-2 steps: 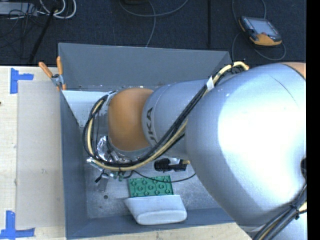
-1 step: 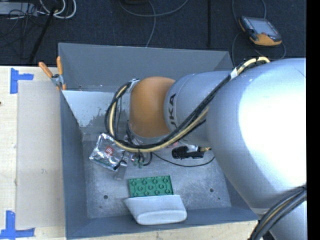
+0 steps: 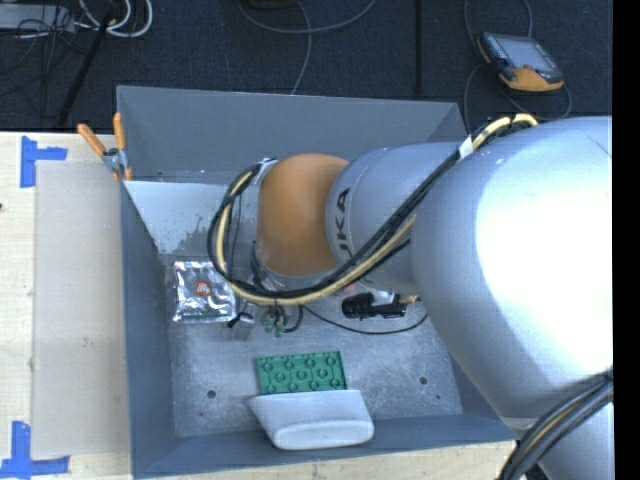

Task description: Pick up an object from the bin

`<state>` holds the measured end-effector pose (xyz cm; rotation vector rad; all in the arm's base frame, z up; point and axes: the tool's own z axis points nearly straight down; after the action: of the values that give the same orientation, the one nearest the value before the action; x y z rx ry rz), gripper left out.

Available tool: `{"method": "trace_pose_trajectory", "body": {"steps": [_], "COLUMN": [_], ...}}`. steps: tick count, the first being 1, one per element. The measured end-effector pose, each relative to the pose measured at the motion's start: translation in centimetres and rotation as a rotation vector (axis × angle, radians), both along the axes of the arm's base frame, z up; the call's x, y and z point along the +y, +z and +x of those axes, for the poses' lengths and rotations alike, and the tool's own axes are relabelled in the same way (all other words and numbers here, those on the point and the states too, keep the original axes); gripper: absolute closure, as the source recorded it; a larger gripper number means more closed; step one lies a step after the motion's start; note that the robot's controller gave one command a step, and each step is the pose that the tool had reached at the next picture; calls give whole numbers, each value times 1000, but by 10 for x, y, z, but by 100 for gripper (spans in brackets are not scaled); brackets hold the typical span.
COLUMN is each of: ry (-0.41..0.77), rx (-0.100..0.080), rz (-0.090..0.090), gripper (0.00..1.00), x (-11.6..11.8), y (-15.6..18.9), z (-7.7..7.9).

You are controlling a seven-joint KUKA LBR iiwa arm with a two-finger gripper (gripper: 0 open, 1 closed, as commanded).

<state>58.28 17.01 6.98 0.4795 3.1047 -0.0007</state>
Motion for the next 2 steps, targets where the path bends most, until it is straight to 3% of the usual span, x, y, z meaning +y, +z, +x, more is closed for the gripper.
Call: {"method": "trace_pose_trajectory", "body": {"steps": [1, 2], "ry": [-1, 77], "rx": [0, 5], "rz": [1, -2], "gripper": [0, 0], "x": [0, -27], "y": [0, 2], "z": [0, -65]}}
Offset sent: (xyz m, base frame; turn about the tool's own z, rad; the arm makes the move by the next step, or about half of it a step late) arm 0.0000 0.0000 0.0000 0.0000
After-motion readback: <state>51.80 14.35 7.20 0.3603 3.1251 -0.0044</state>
